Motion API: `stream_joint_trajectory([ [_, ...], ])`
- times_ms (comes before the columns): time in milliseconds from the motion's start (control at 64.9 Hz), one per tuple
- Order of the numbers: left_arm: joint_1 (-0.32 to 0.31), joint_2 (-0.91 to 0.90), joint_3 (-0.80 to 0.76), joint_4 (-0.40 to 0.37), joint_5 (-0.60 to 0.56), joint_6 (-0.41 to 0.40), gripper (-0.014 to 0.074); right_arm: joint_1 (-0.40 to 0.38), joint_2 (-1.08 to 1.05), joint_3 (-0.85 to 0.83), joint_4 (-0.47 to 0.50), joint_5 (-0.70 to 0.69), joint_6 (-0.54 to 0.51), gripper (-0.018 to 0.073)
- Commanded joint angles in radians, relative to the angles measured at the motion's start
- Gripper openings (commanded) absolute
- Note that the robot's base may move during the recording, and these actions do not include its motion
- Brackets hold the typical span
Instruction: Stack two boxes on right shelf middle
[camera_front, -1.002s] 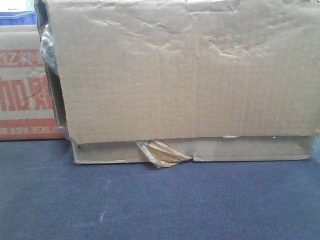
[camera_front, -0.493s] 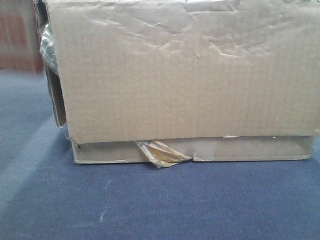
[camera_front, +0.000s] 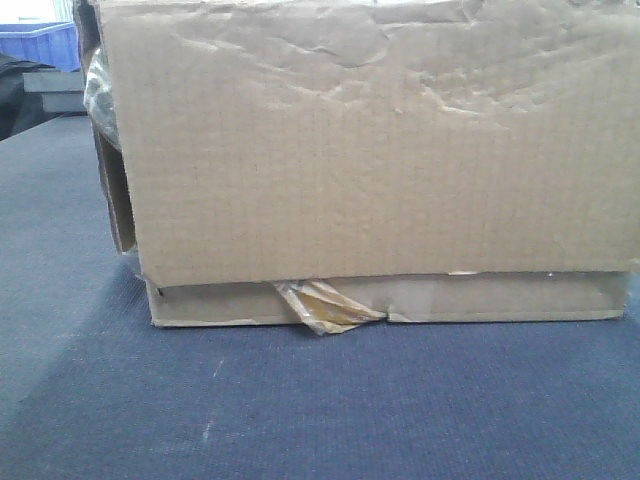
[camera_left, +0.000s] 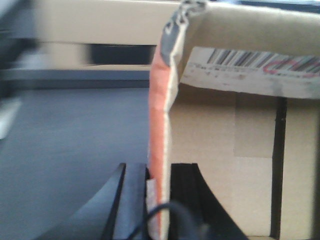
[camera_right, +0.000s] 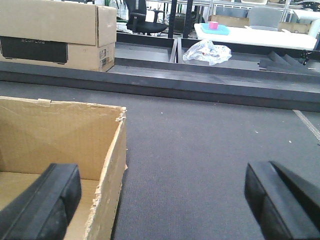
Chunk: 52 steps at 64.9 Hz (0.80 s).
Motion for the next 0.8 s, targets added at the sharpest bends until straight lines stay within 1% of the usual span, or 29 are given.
stream_joint_trajectory([
  [0, -0.095, 0.039, -0.008, -0.018, -0.032, -0.045, -0.0111, 0.001, 0.003, -0.007, 0.002, -0.015, -0.001, 0.0568],
  [31, -0.136, 0.062, -0.008, -0.016, -0.029, -0.064, -0.0111, 0.001, 0.003, -0.007, 0.004, -0.017, -0.001, 0.0568],
  [77, -0.178, 0.091, -0.008, -0.013, -0.025, -0.077, -0.0111, 0.001, 0.003, -0.007, 0.013, -0.019, -0.001, 0.0568],
  [154, -0.239, 0.152, -0.008, 0.014, -0.023, -0.088, -0.0111, 0.001, 0.003, -0.007, 0.034, -0.021, -0.001, 0.0568],
  [185, -0.256, 0.179, -0.008, 0.03, -0.019, -0.099, -0.0111, 0.001, 0.003, -0.007, 0.045, -0.021, -0.001, 0.0568],
  [262, -0.282, 0.234, -0.008, 0.078, -0.007, -0.159, -0.0111, 0.001, 0.003, -0.007, 0.052, -0.021, -0.001, 0.0568],
  [293, -0.292, 0.256, -0.008, 0.087, -0.007, -0.174, -0.0111, 0.001, 0.003, -0.007, 0.052, -0.021, -0.001, 0.0568],
  [385, -0.308, 0.324, -0.008, 0.089, -0.025, -0.211, -0.0111, 0.001, 0.003, -0.007, 0.052, -0.021, -0.001, 0.0568],
  [431, -0.315, 0.351, -0.008, 0.089, -0.035, -0.216, -0.0111, 0.001, 0.003, -0.007, 0.052, -0.021, -0.001, 0.0568],
  [663, -0.318, 0.459, -0.008, 0.089, -0.037, -0.218, -0.0111, 0.001, 0.003, -0.007, 0.053, -0.019, -0.001, 0.0568],
  [786, -0.318, 0.474, -0.008, 0.087, -0.037, -0.218, -0.0111, 0.03, 0.003, -0.007, 0.053, -0.019, -0.001, 0.0568],
])
